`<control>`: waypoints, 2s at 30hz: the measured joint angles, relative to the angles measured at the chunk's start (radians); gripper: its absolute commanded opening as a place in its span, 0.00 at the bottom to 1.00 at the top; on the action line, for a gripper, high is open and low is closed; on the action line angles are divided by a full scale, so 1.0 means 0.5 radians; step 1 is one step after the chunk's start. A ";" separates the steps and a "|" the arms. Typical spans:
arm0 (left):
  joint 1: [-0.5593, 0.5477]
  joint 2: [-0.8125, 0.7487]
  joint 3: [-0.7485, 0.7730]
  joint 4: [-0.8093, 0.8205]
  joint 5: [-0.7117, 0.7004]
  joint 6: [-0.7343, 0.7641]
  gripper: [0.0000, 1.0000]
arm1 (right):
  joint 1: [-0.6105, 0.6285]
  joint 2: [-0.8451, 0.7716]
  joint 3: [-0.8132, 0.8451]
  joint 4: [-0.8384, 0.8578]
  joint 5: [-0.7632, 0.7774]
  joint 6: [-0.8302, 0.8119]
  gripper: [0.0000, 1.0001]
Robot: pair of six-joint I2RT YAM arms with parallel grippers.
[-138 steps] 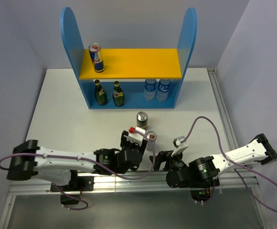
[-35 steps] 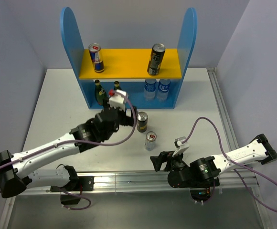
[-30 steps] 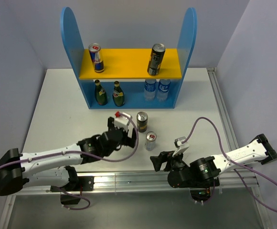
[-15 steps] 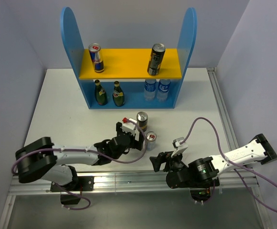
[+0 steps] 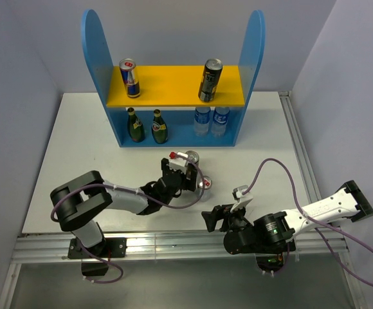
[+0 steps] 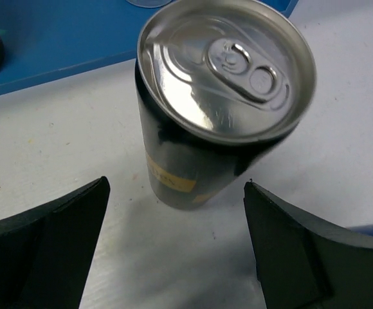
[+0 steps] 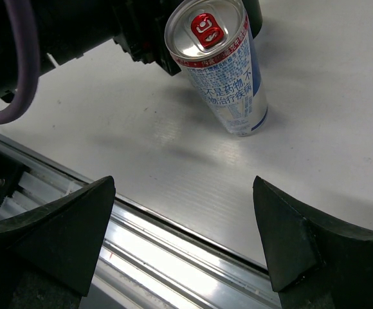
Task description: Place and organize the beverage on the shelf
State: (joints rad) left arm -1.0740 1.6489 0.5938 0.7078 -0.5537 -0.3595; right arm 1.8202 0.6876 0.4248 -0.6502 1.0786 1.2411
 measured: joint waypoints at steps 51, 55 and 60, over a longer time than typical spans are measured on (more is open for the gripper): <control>0.328 -0.469 1.691 -1.470 0.102 0.410 0.00 | 0.003 0.002 0.000 0.000 0.001 -0.001 0.95; 0.410 -0.310 1.814 -1.509 0.154 0.426 0.00 | 0.003 -0.011 0.000 0.000 0.000 -0.001 0.94; 0.464 -0.083 1.902 -1.528 0.224 0.446 0.00 | 0.003 -0.038 0.000 0.000 0.000 -0.001 0.94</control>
State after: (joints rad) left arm -0.8421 1.6073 1.5448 -0.0563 -0.4416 -0.1368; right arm 1.8217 0.6685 0.4248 -0.6502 1.0786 1.2407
